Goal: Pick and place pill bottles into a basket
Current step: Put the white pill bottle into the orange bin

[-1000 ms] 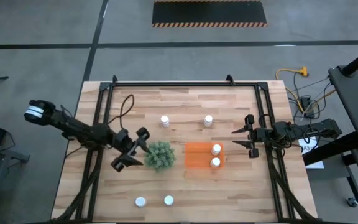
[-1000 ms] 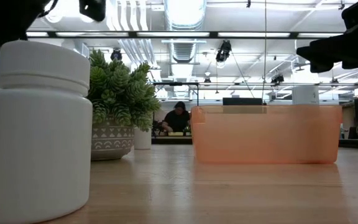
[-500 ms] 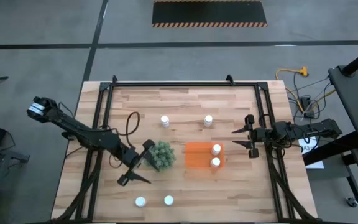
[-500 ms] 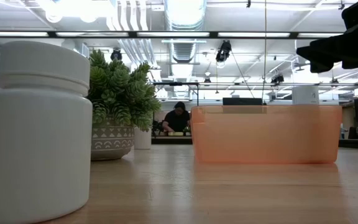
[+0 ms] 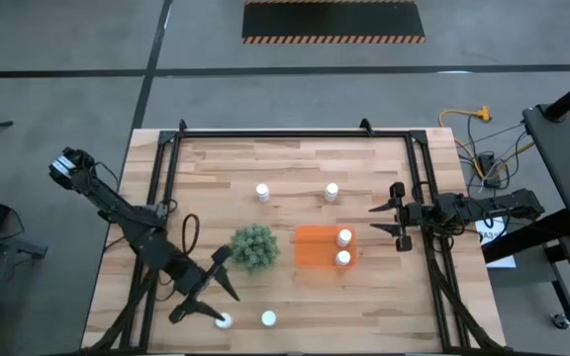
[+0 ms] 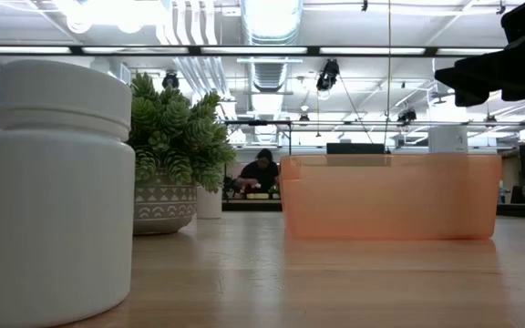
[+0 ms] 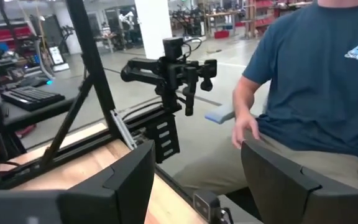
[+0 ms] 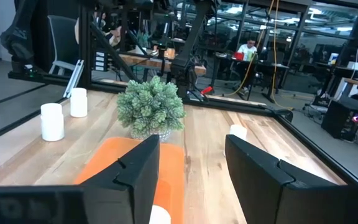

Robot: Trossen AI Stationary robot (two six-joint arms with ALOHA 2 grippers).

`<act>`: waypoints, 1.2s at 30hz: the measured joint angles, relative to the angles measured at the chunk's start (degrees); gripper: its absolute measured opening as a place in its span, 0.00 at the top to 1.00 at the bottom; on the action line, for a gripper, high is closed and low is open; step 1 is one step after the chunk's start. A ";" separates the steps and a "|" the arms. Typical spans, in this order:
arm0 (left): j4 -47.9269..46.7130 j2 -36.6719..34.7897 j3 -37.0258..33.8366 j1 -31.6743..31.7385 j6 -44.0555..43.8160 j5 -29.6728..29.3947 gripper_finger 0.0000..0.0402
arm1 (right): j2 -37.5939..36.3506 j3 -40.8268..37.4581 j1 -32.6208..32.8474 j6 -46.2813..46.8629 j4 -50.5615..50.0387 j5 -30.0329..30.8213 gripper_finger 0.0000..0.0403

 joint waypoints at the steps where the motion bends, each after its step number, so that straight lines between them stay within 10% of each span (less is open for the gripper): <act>1: -0.07 0.00 0.00 -0.52 -0.09 -0.84 0.45 | 0.00 0.00 0.00 0.04 0.00 0.00 0.58; 13: -0.63 4.16 2.54 -3.22 -3.13 -1.61 0.45 | 0.00 0.00 0.02 0.00 -0.01 0.02 0.58; 36: -41.04 22.89 32.85 -3.99 -23.63 -2.69 0.45 | 0.00 0.00 0.02 0.11 -0.02 0.02 0.58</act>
